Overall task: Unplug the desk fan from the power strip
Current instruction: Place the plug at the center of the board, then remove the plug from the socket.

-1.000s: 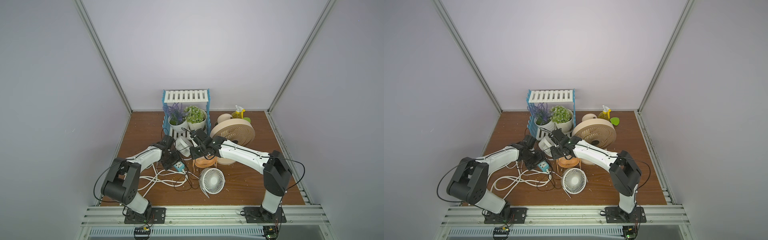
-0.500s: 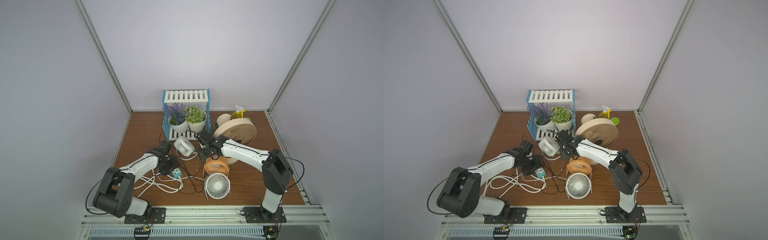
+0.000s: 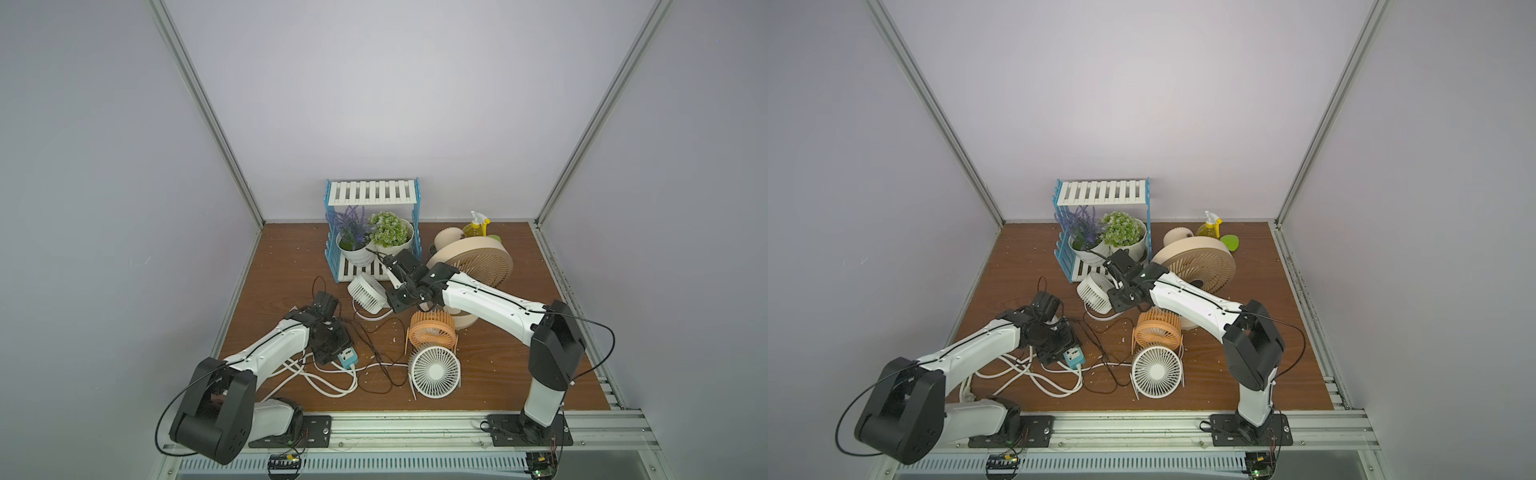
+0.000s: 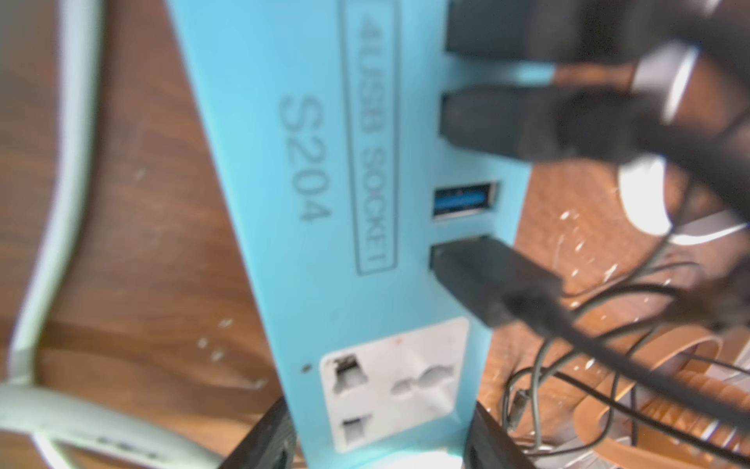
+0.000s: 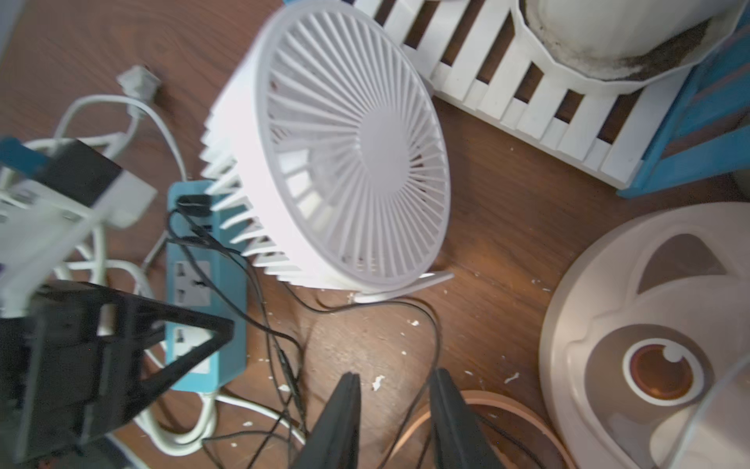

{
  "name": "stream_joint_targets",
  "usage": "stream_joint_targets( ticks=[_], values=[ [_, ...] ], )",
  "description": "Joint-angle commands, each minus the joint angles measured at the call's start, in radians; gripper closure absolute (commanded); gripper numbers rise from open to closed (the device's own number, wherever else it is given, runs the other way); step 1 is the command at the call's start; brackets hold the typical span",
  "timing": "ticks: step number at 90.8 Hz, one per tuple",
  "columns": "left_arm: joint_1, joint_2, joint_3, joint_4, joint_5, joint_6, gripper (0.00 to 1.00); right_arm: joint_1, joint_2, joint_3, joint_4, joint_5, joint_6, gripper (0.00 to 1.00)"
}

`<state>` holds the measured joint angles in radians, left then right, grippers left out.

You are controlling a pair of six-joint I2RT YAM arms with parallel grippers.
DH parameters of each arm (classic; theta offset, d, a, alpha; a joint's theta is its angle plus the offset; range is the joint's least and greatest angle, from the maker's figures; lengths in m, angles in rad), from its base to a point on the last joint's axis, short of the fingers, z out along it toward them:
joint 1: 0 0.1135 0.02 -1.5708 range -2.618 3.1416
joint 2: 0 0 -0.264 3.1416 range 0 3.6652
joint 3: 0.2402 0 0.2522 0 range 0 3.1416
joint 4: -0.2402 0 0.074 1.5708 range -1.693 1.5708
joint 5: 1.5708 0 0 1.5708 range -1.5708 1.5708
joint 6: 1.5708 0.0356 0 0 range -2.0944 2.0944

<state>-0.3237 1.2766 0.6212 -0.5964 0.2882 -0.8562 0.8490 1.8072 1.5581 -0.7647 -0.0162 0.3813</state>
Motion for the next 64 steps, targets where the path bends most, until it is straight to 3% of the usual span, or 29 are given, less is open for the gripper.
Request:
stream_joint_targets(
  ticks=[1,18,35,46,56,64],
  values=[
    [-0.009,-0.021,0.003,-0.068,0.001,-0.005,0.31,0.054,-0.031,0.046,-0.016,-0.042,0.007,0.64],
    [-0.009,-0.060,0.073,-0.087,-0.026,0.004,0.18,0.112,0.051,0.133,-0.002,-0.071,0.030,0.60],
    [-0.003,-0.217,0.156,-0.203,-0.171,-0.028,0.07,0.127,0.131,0.226,-0.008,-0.076,0.042,0.58],
    [0.047,-0.334,0.150,-0.284,-0.274,-0.098,0.10,0.136,0.197,0.299,-0.034,-0.087,0.035,0.58],
    [0.154,-0.391,0.103,-0.295,-0.226,-0.134,0.13,0.151,0.262,0.368,-0.061,-0.094,0.030,0.58],
    [0.186,-0.378,0.099,-0.294,-0.202,-0.126,0.14,0.160,0.317,0.431,-0.093,-0.102,0.023,0.58]
  ],
)
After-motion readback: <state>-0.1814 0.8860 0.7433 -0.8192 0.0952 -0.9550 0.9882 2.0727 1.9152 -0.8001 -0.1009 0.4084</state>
